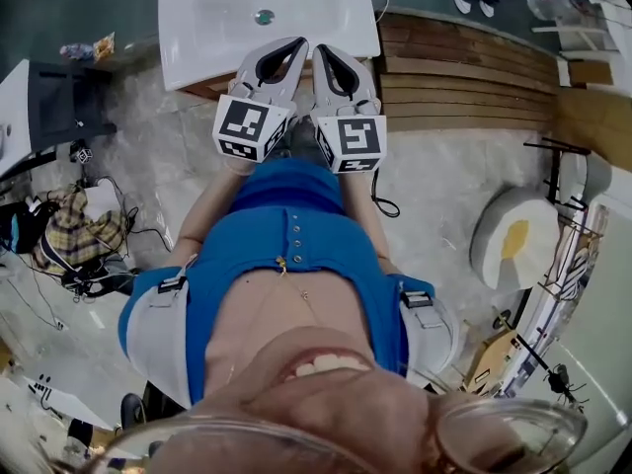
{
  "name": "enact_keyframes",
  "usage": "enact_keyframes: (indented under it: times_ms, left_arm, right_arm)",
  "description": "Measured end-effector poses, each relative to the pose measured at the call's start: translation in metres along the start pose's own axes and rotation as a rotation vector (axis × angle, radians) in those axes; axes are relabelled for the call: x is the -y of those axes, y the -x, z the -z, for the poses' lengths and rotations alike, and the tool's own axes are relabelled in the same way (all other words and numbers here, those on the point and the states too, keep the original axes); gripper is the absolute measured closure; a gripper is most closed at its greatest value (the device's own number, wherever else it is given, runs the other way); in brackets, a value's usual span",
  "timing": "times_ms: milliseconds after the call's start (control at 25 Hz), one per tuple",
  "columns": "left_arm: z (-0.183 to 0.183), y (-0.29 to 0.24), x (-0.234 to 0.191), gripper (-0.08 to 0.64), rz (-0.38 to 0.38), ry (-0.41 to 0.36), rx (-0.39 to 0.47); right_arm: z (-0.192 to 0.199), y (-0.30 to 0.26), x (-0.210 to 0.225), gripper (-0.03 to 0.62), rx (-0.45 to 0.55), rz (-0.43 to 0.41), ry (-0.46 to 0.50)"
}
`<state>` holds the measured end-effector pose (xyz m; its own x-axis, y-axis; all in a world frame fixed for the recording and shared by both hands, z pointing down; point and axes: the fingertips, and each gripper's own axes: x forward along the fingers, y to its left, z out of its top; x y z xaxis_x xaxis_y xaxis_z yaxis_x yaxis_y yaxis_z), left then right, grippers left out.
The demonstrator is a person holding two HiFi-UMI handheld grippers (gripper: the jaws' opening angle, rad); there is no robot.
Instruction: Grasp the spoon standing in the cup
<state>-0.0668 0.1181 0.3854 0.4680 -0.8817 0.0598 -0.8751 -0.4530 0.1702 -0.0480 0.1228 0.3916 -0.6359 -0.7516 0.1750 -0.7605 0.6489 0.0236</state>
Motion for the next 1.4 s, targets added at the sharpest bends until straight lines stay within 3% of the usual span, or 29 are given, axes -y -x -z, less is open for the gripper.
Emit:
enact_keyframes:
  times_ms: [200,600,1080,1400]
  left_arm:
    - [0.011,-0.009,-0.005,0.561,-0.015,0.023,-0.023]
    - [0.007,-0.082,-0.023,0.561,-0.062,-0.013,-0.048]
    - [-0.013,-0.181,-0.012,0.561,-0.08,-0.037,-0.051]
    - [-0.002,-0.209,-0.027,0.561,-0.139,-0.015,-0.061]
  right_arm:
    - [0.006,-0.008,0.011,0.591,-0.007,0.0,-0.012]
    - [0.007,-0.052,0.07,0.591,-0.004,-0.048,-0.044]
    - [-0.009,-0.081,0.184,0.591,0.017,-0.038,-0.072]
    - [0.003,-0.103,0.193,0.591,-0.015,-0.118,-0.064]
